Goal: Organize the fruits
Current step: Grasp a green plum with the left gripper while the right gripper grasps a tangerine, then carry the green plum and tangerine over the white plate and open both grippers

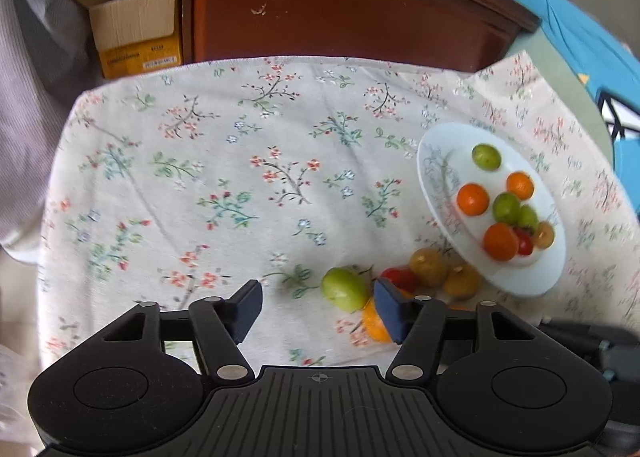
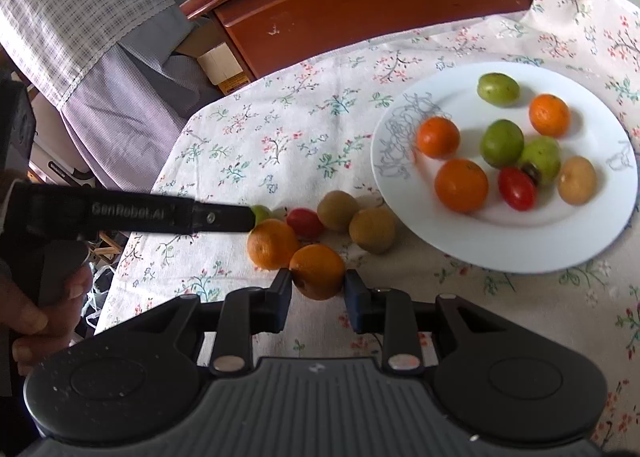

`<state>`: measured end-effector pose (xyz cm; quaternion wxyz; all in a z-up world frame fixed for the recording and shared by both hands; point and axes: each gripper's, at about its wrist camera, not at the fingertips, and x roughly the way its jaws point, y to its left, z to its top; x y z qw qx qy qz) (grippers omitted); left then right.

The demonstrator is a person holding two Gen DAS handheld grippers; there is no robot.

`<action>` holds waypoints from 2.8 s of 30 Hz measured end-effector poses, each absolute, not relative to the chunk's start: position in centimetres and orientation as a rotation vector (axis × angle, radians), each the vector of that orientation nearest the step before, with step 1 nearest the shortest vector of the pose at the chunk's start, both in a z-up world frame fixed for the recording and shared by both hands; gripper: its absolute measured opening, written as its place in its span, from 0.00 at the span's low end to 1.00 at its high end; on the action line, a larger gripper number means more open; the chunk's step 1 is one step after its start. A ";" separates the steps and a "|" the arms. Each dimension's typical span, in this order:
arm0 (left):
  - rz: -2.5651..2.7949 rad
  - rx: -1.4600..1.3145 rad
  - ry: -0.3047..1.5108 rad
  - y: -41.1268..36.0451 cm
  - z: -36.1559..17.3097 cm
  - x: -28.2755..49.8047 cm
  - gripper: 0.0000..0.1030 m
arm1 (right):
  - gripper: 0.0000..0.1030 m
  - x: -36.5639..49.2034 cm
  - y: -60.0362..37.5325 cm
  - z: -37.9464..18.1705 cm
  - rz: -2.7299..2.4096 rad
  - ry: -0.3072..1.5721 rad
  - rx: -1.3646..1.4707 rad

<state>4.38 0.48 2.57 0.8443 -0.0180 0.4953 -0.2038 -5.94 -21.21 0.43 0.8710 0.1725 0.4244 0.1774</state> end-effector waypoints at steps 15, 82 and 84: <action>-0.380 -0.258 1.124 -0.5 1.2 5.6 0.33 | 0.28 -6.1 -21.6 0.2 0.369 0.900 0.389; -0.388 0.123 0.701 -4.0 7.3 2.5 0.19 | 0.28 -5.5 -25.9 6.5 0.320 0.696 0.440; -0.407 0.134 0.685 -4.5 7.5 2.3 0.19 | 0.28 -5.4 -26.8 7.2 0.294 0.673 0.448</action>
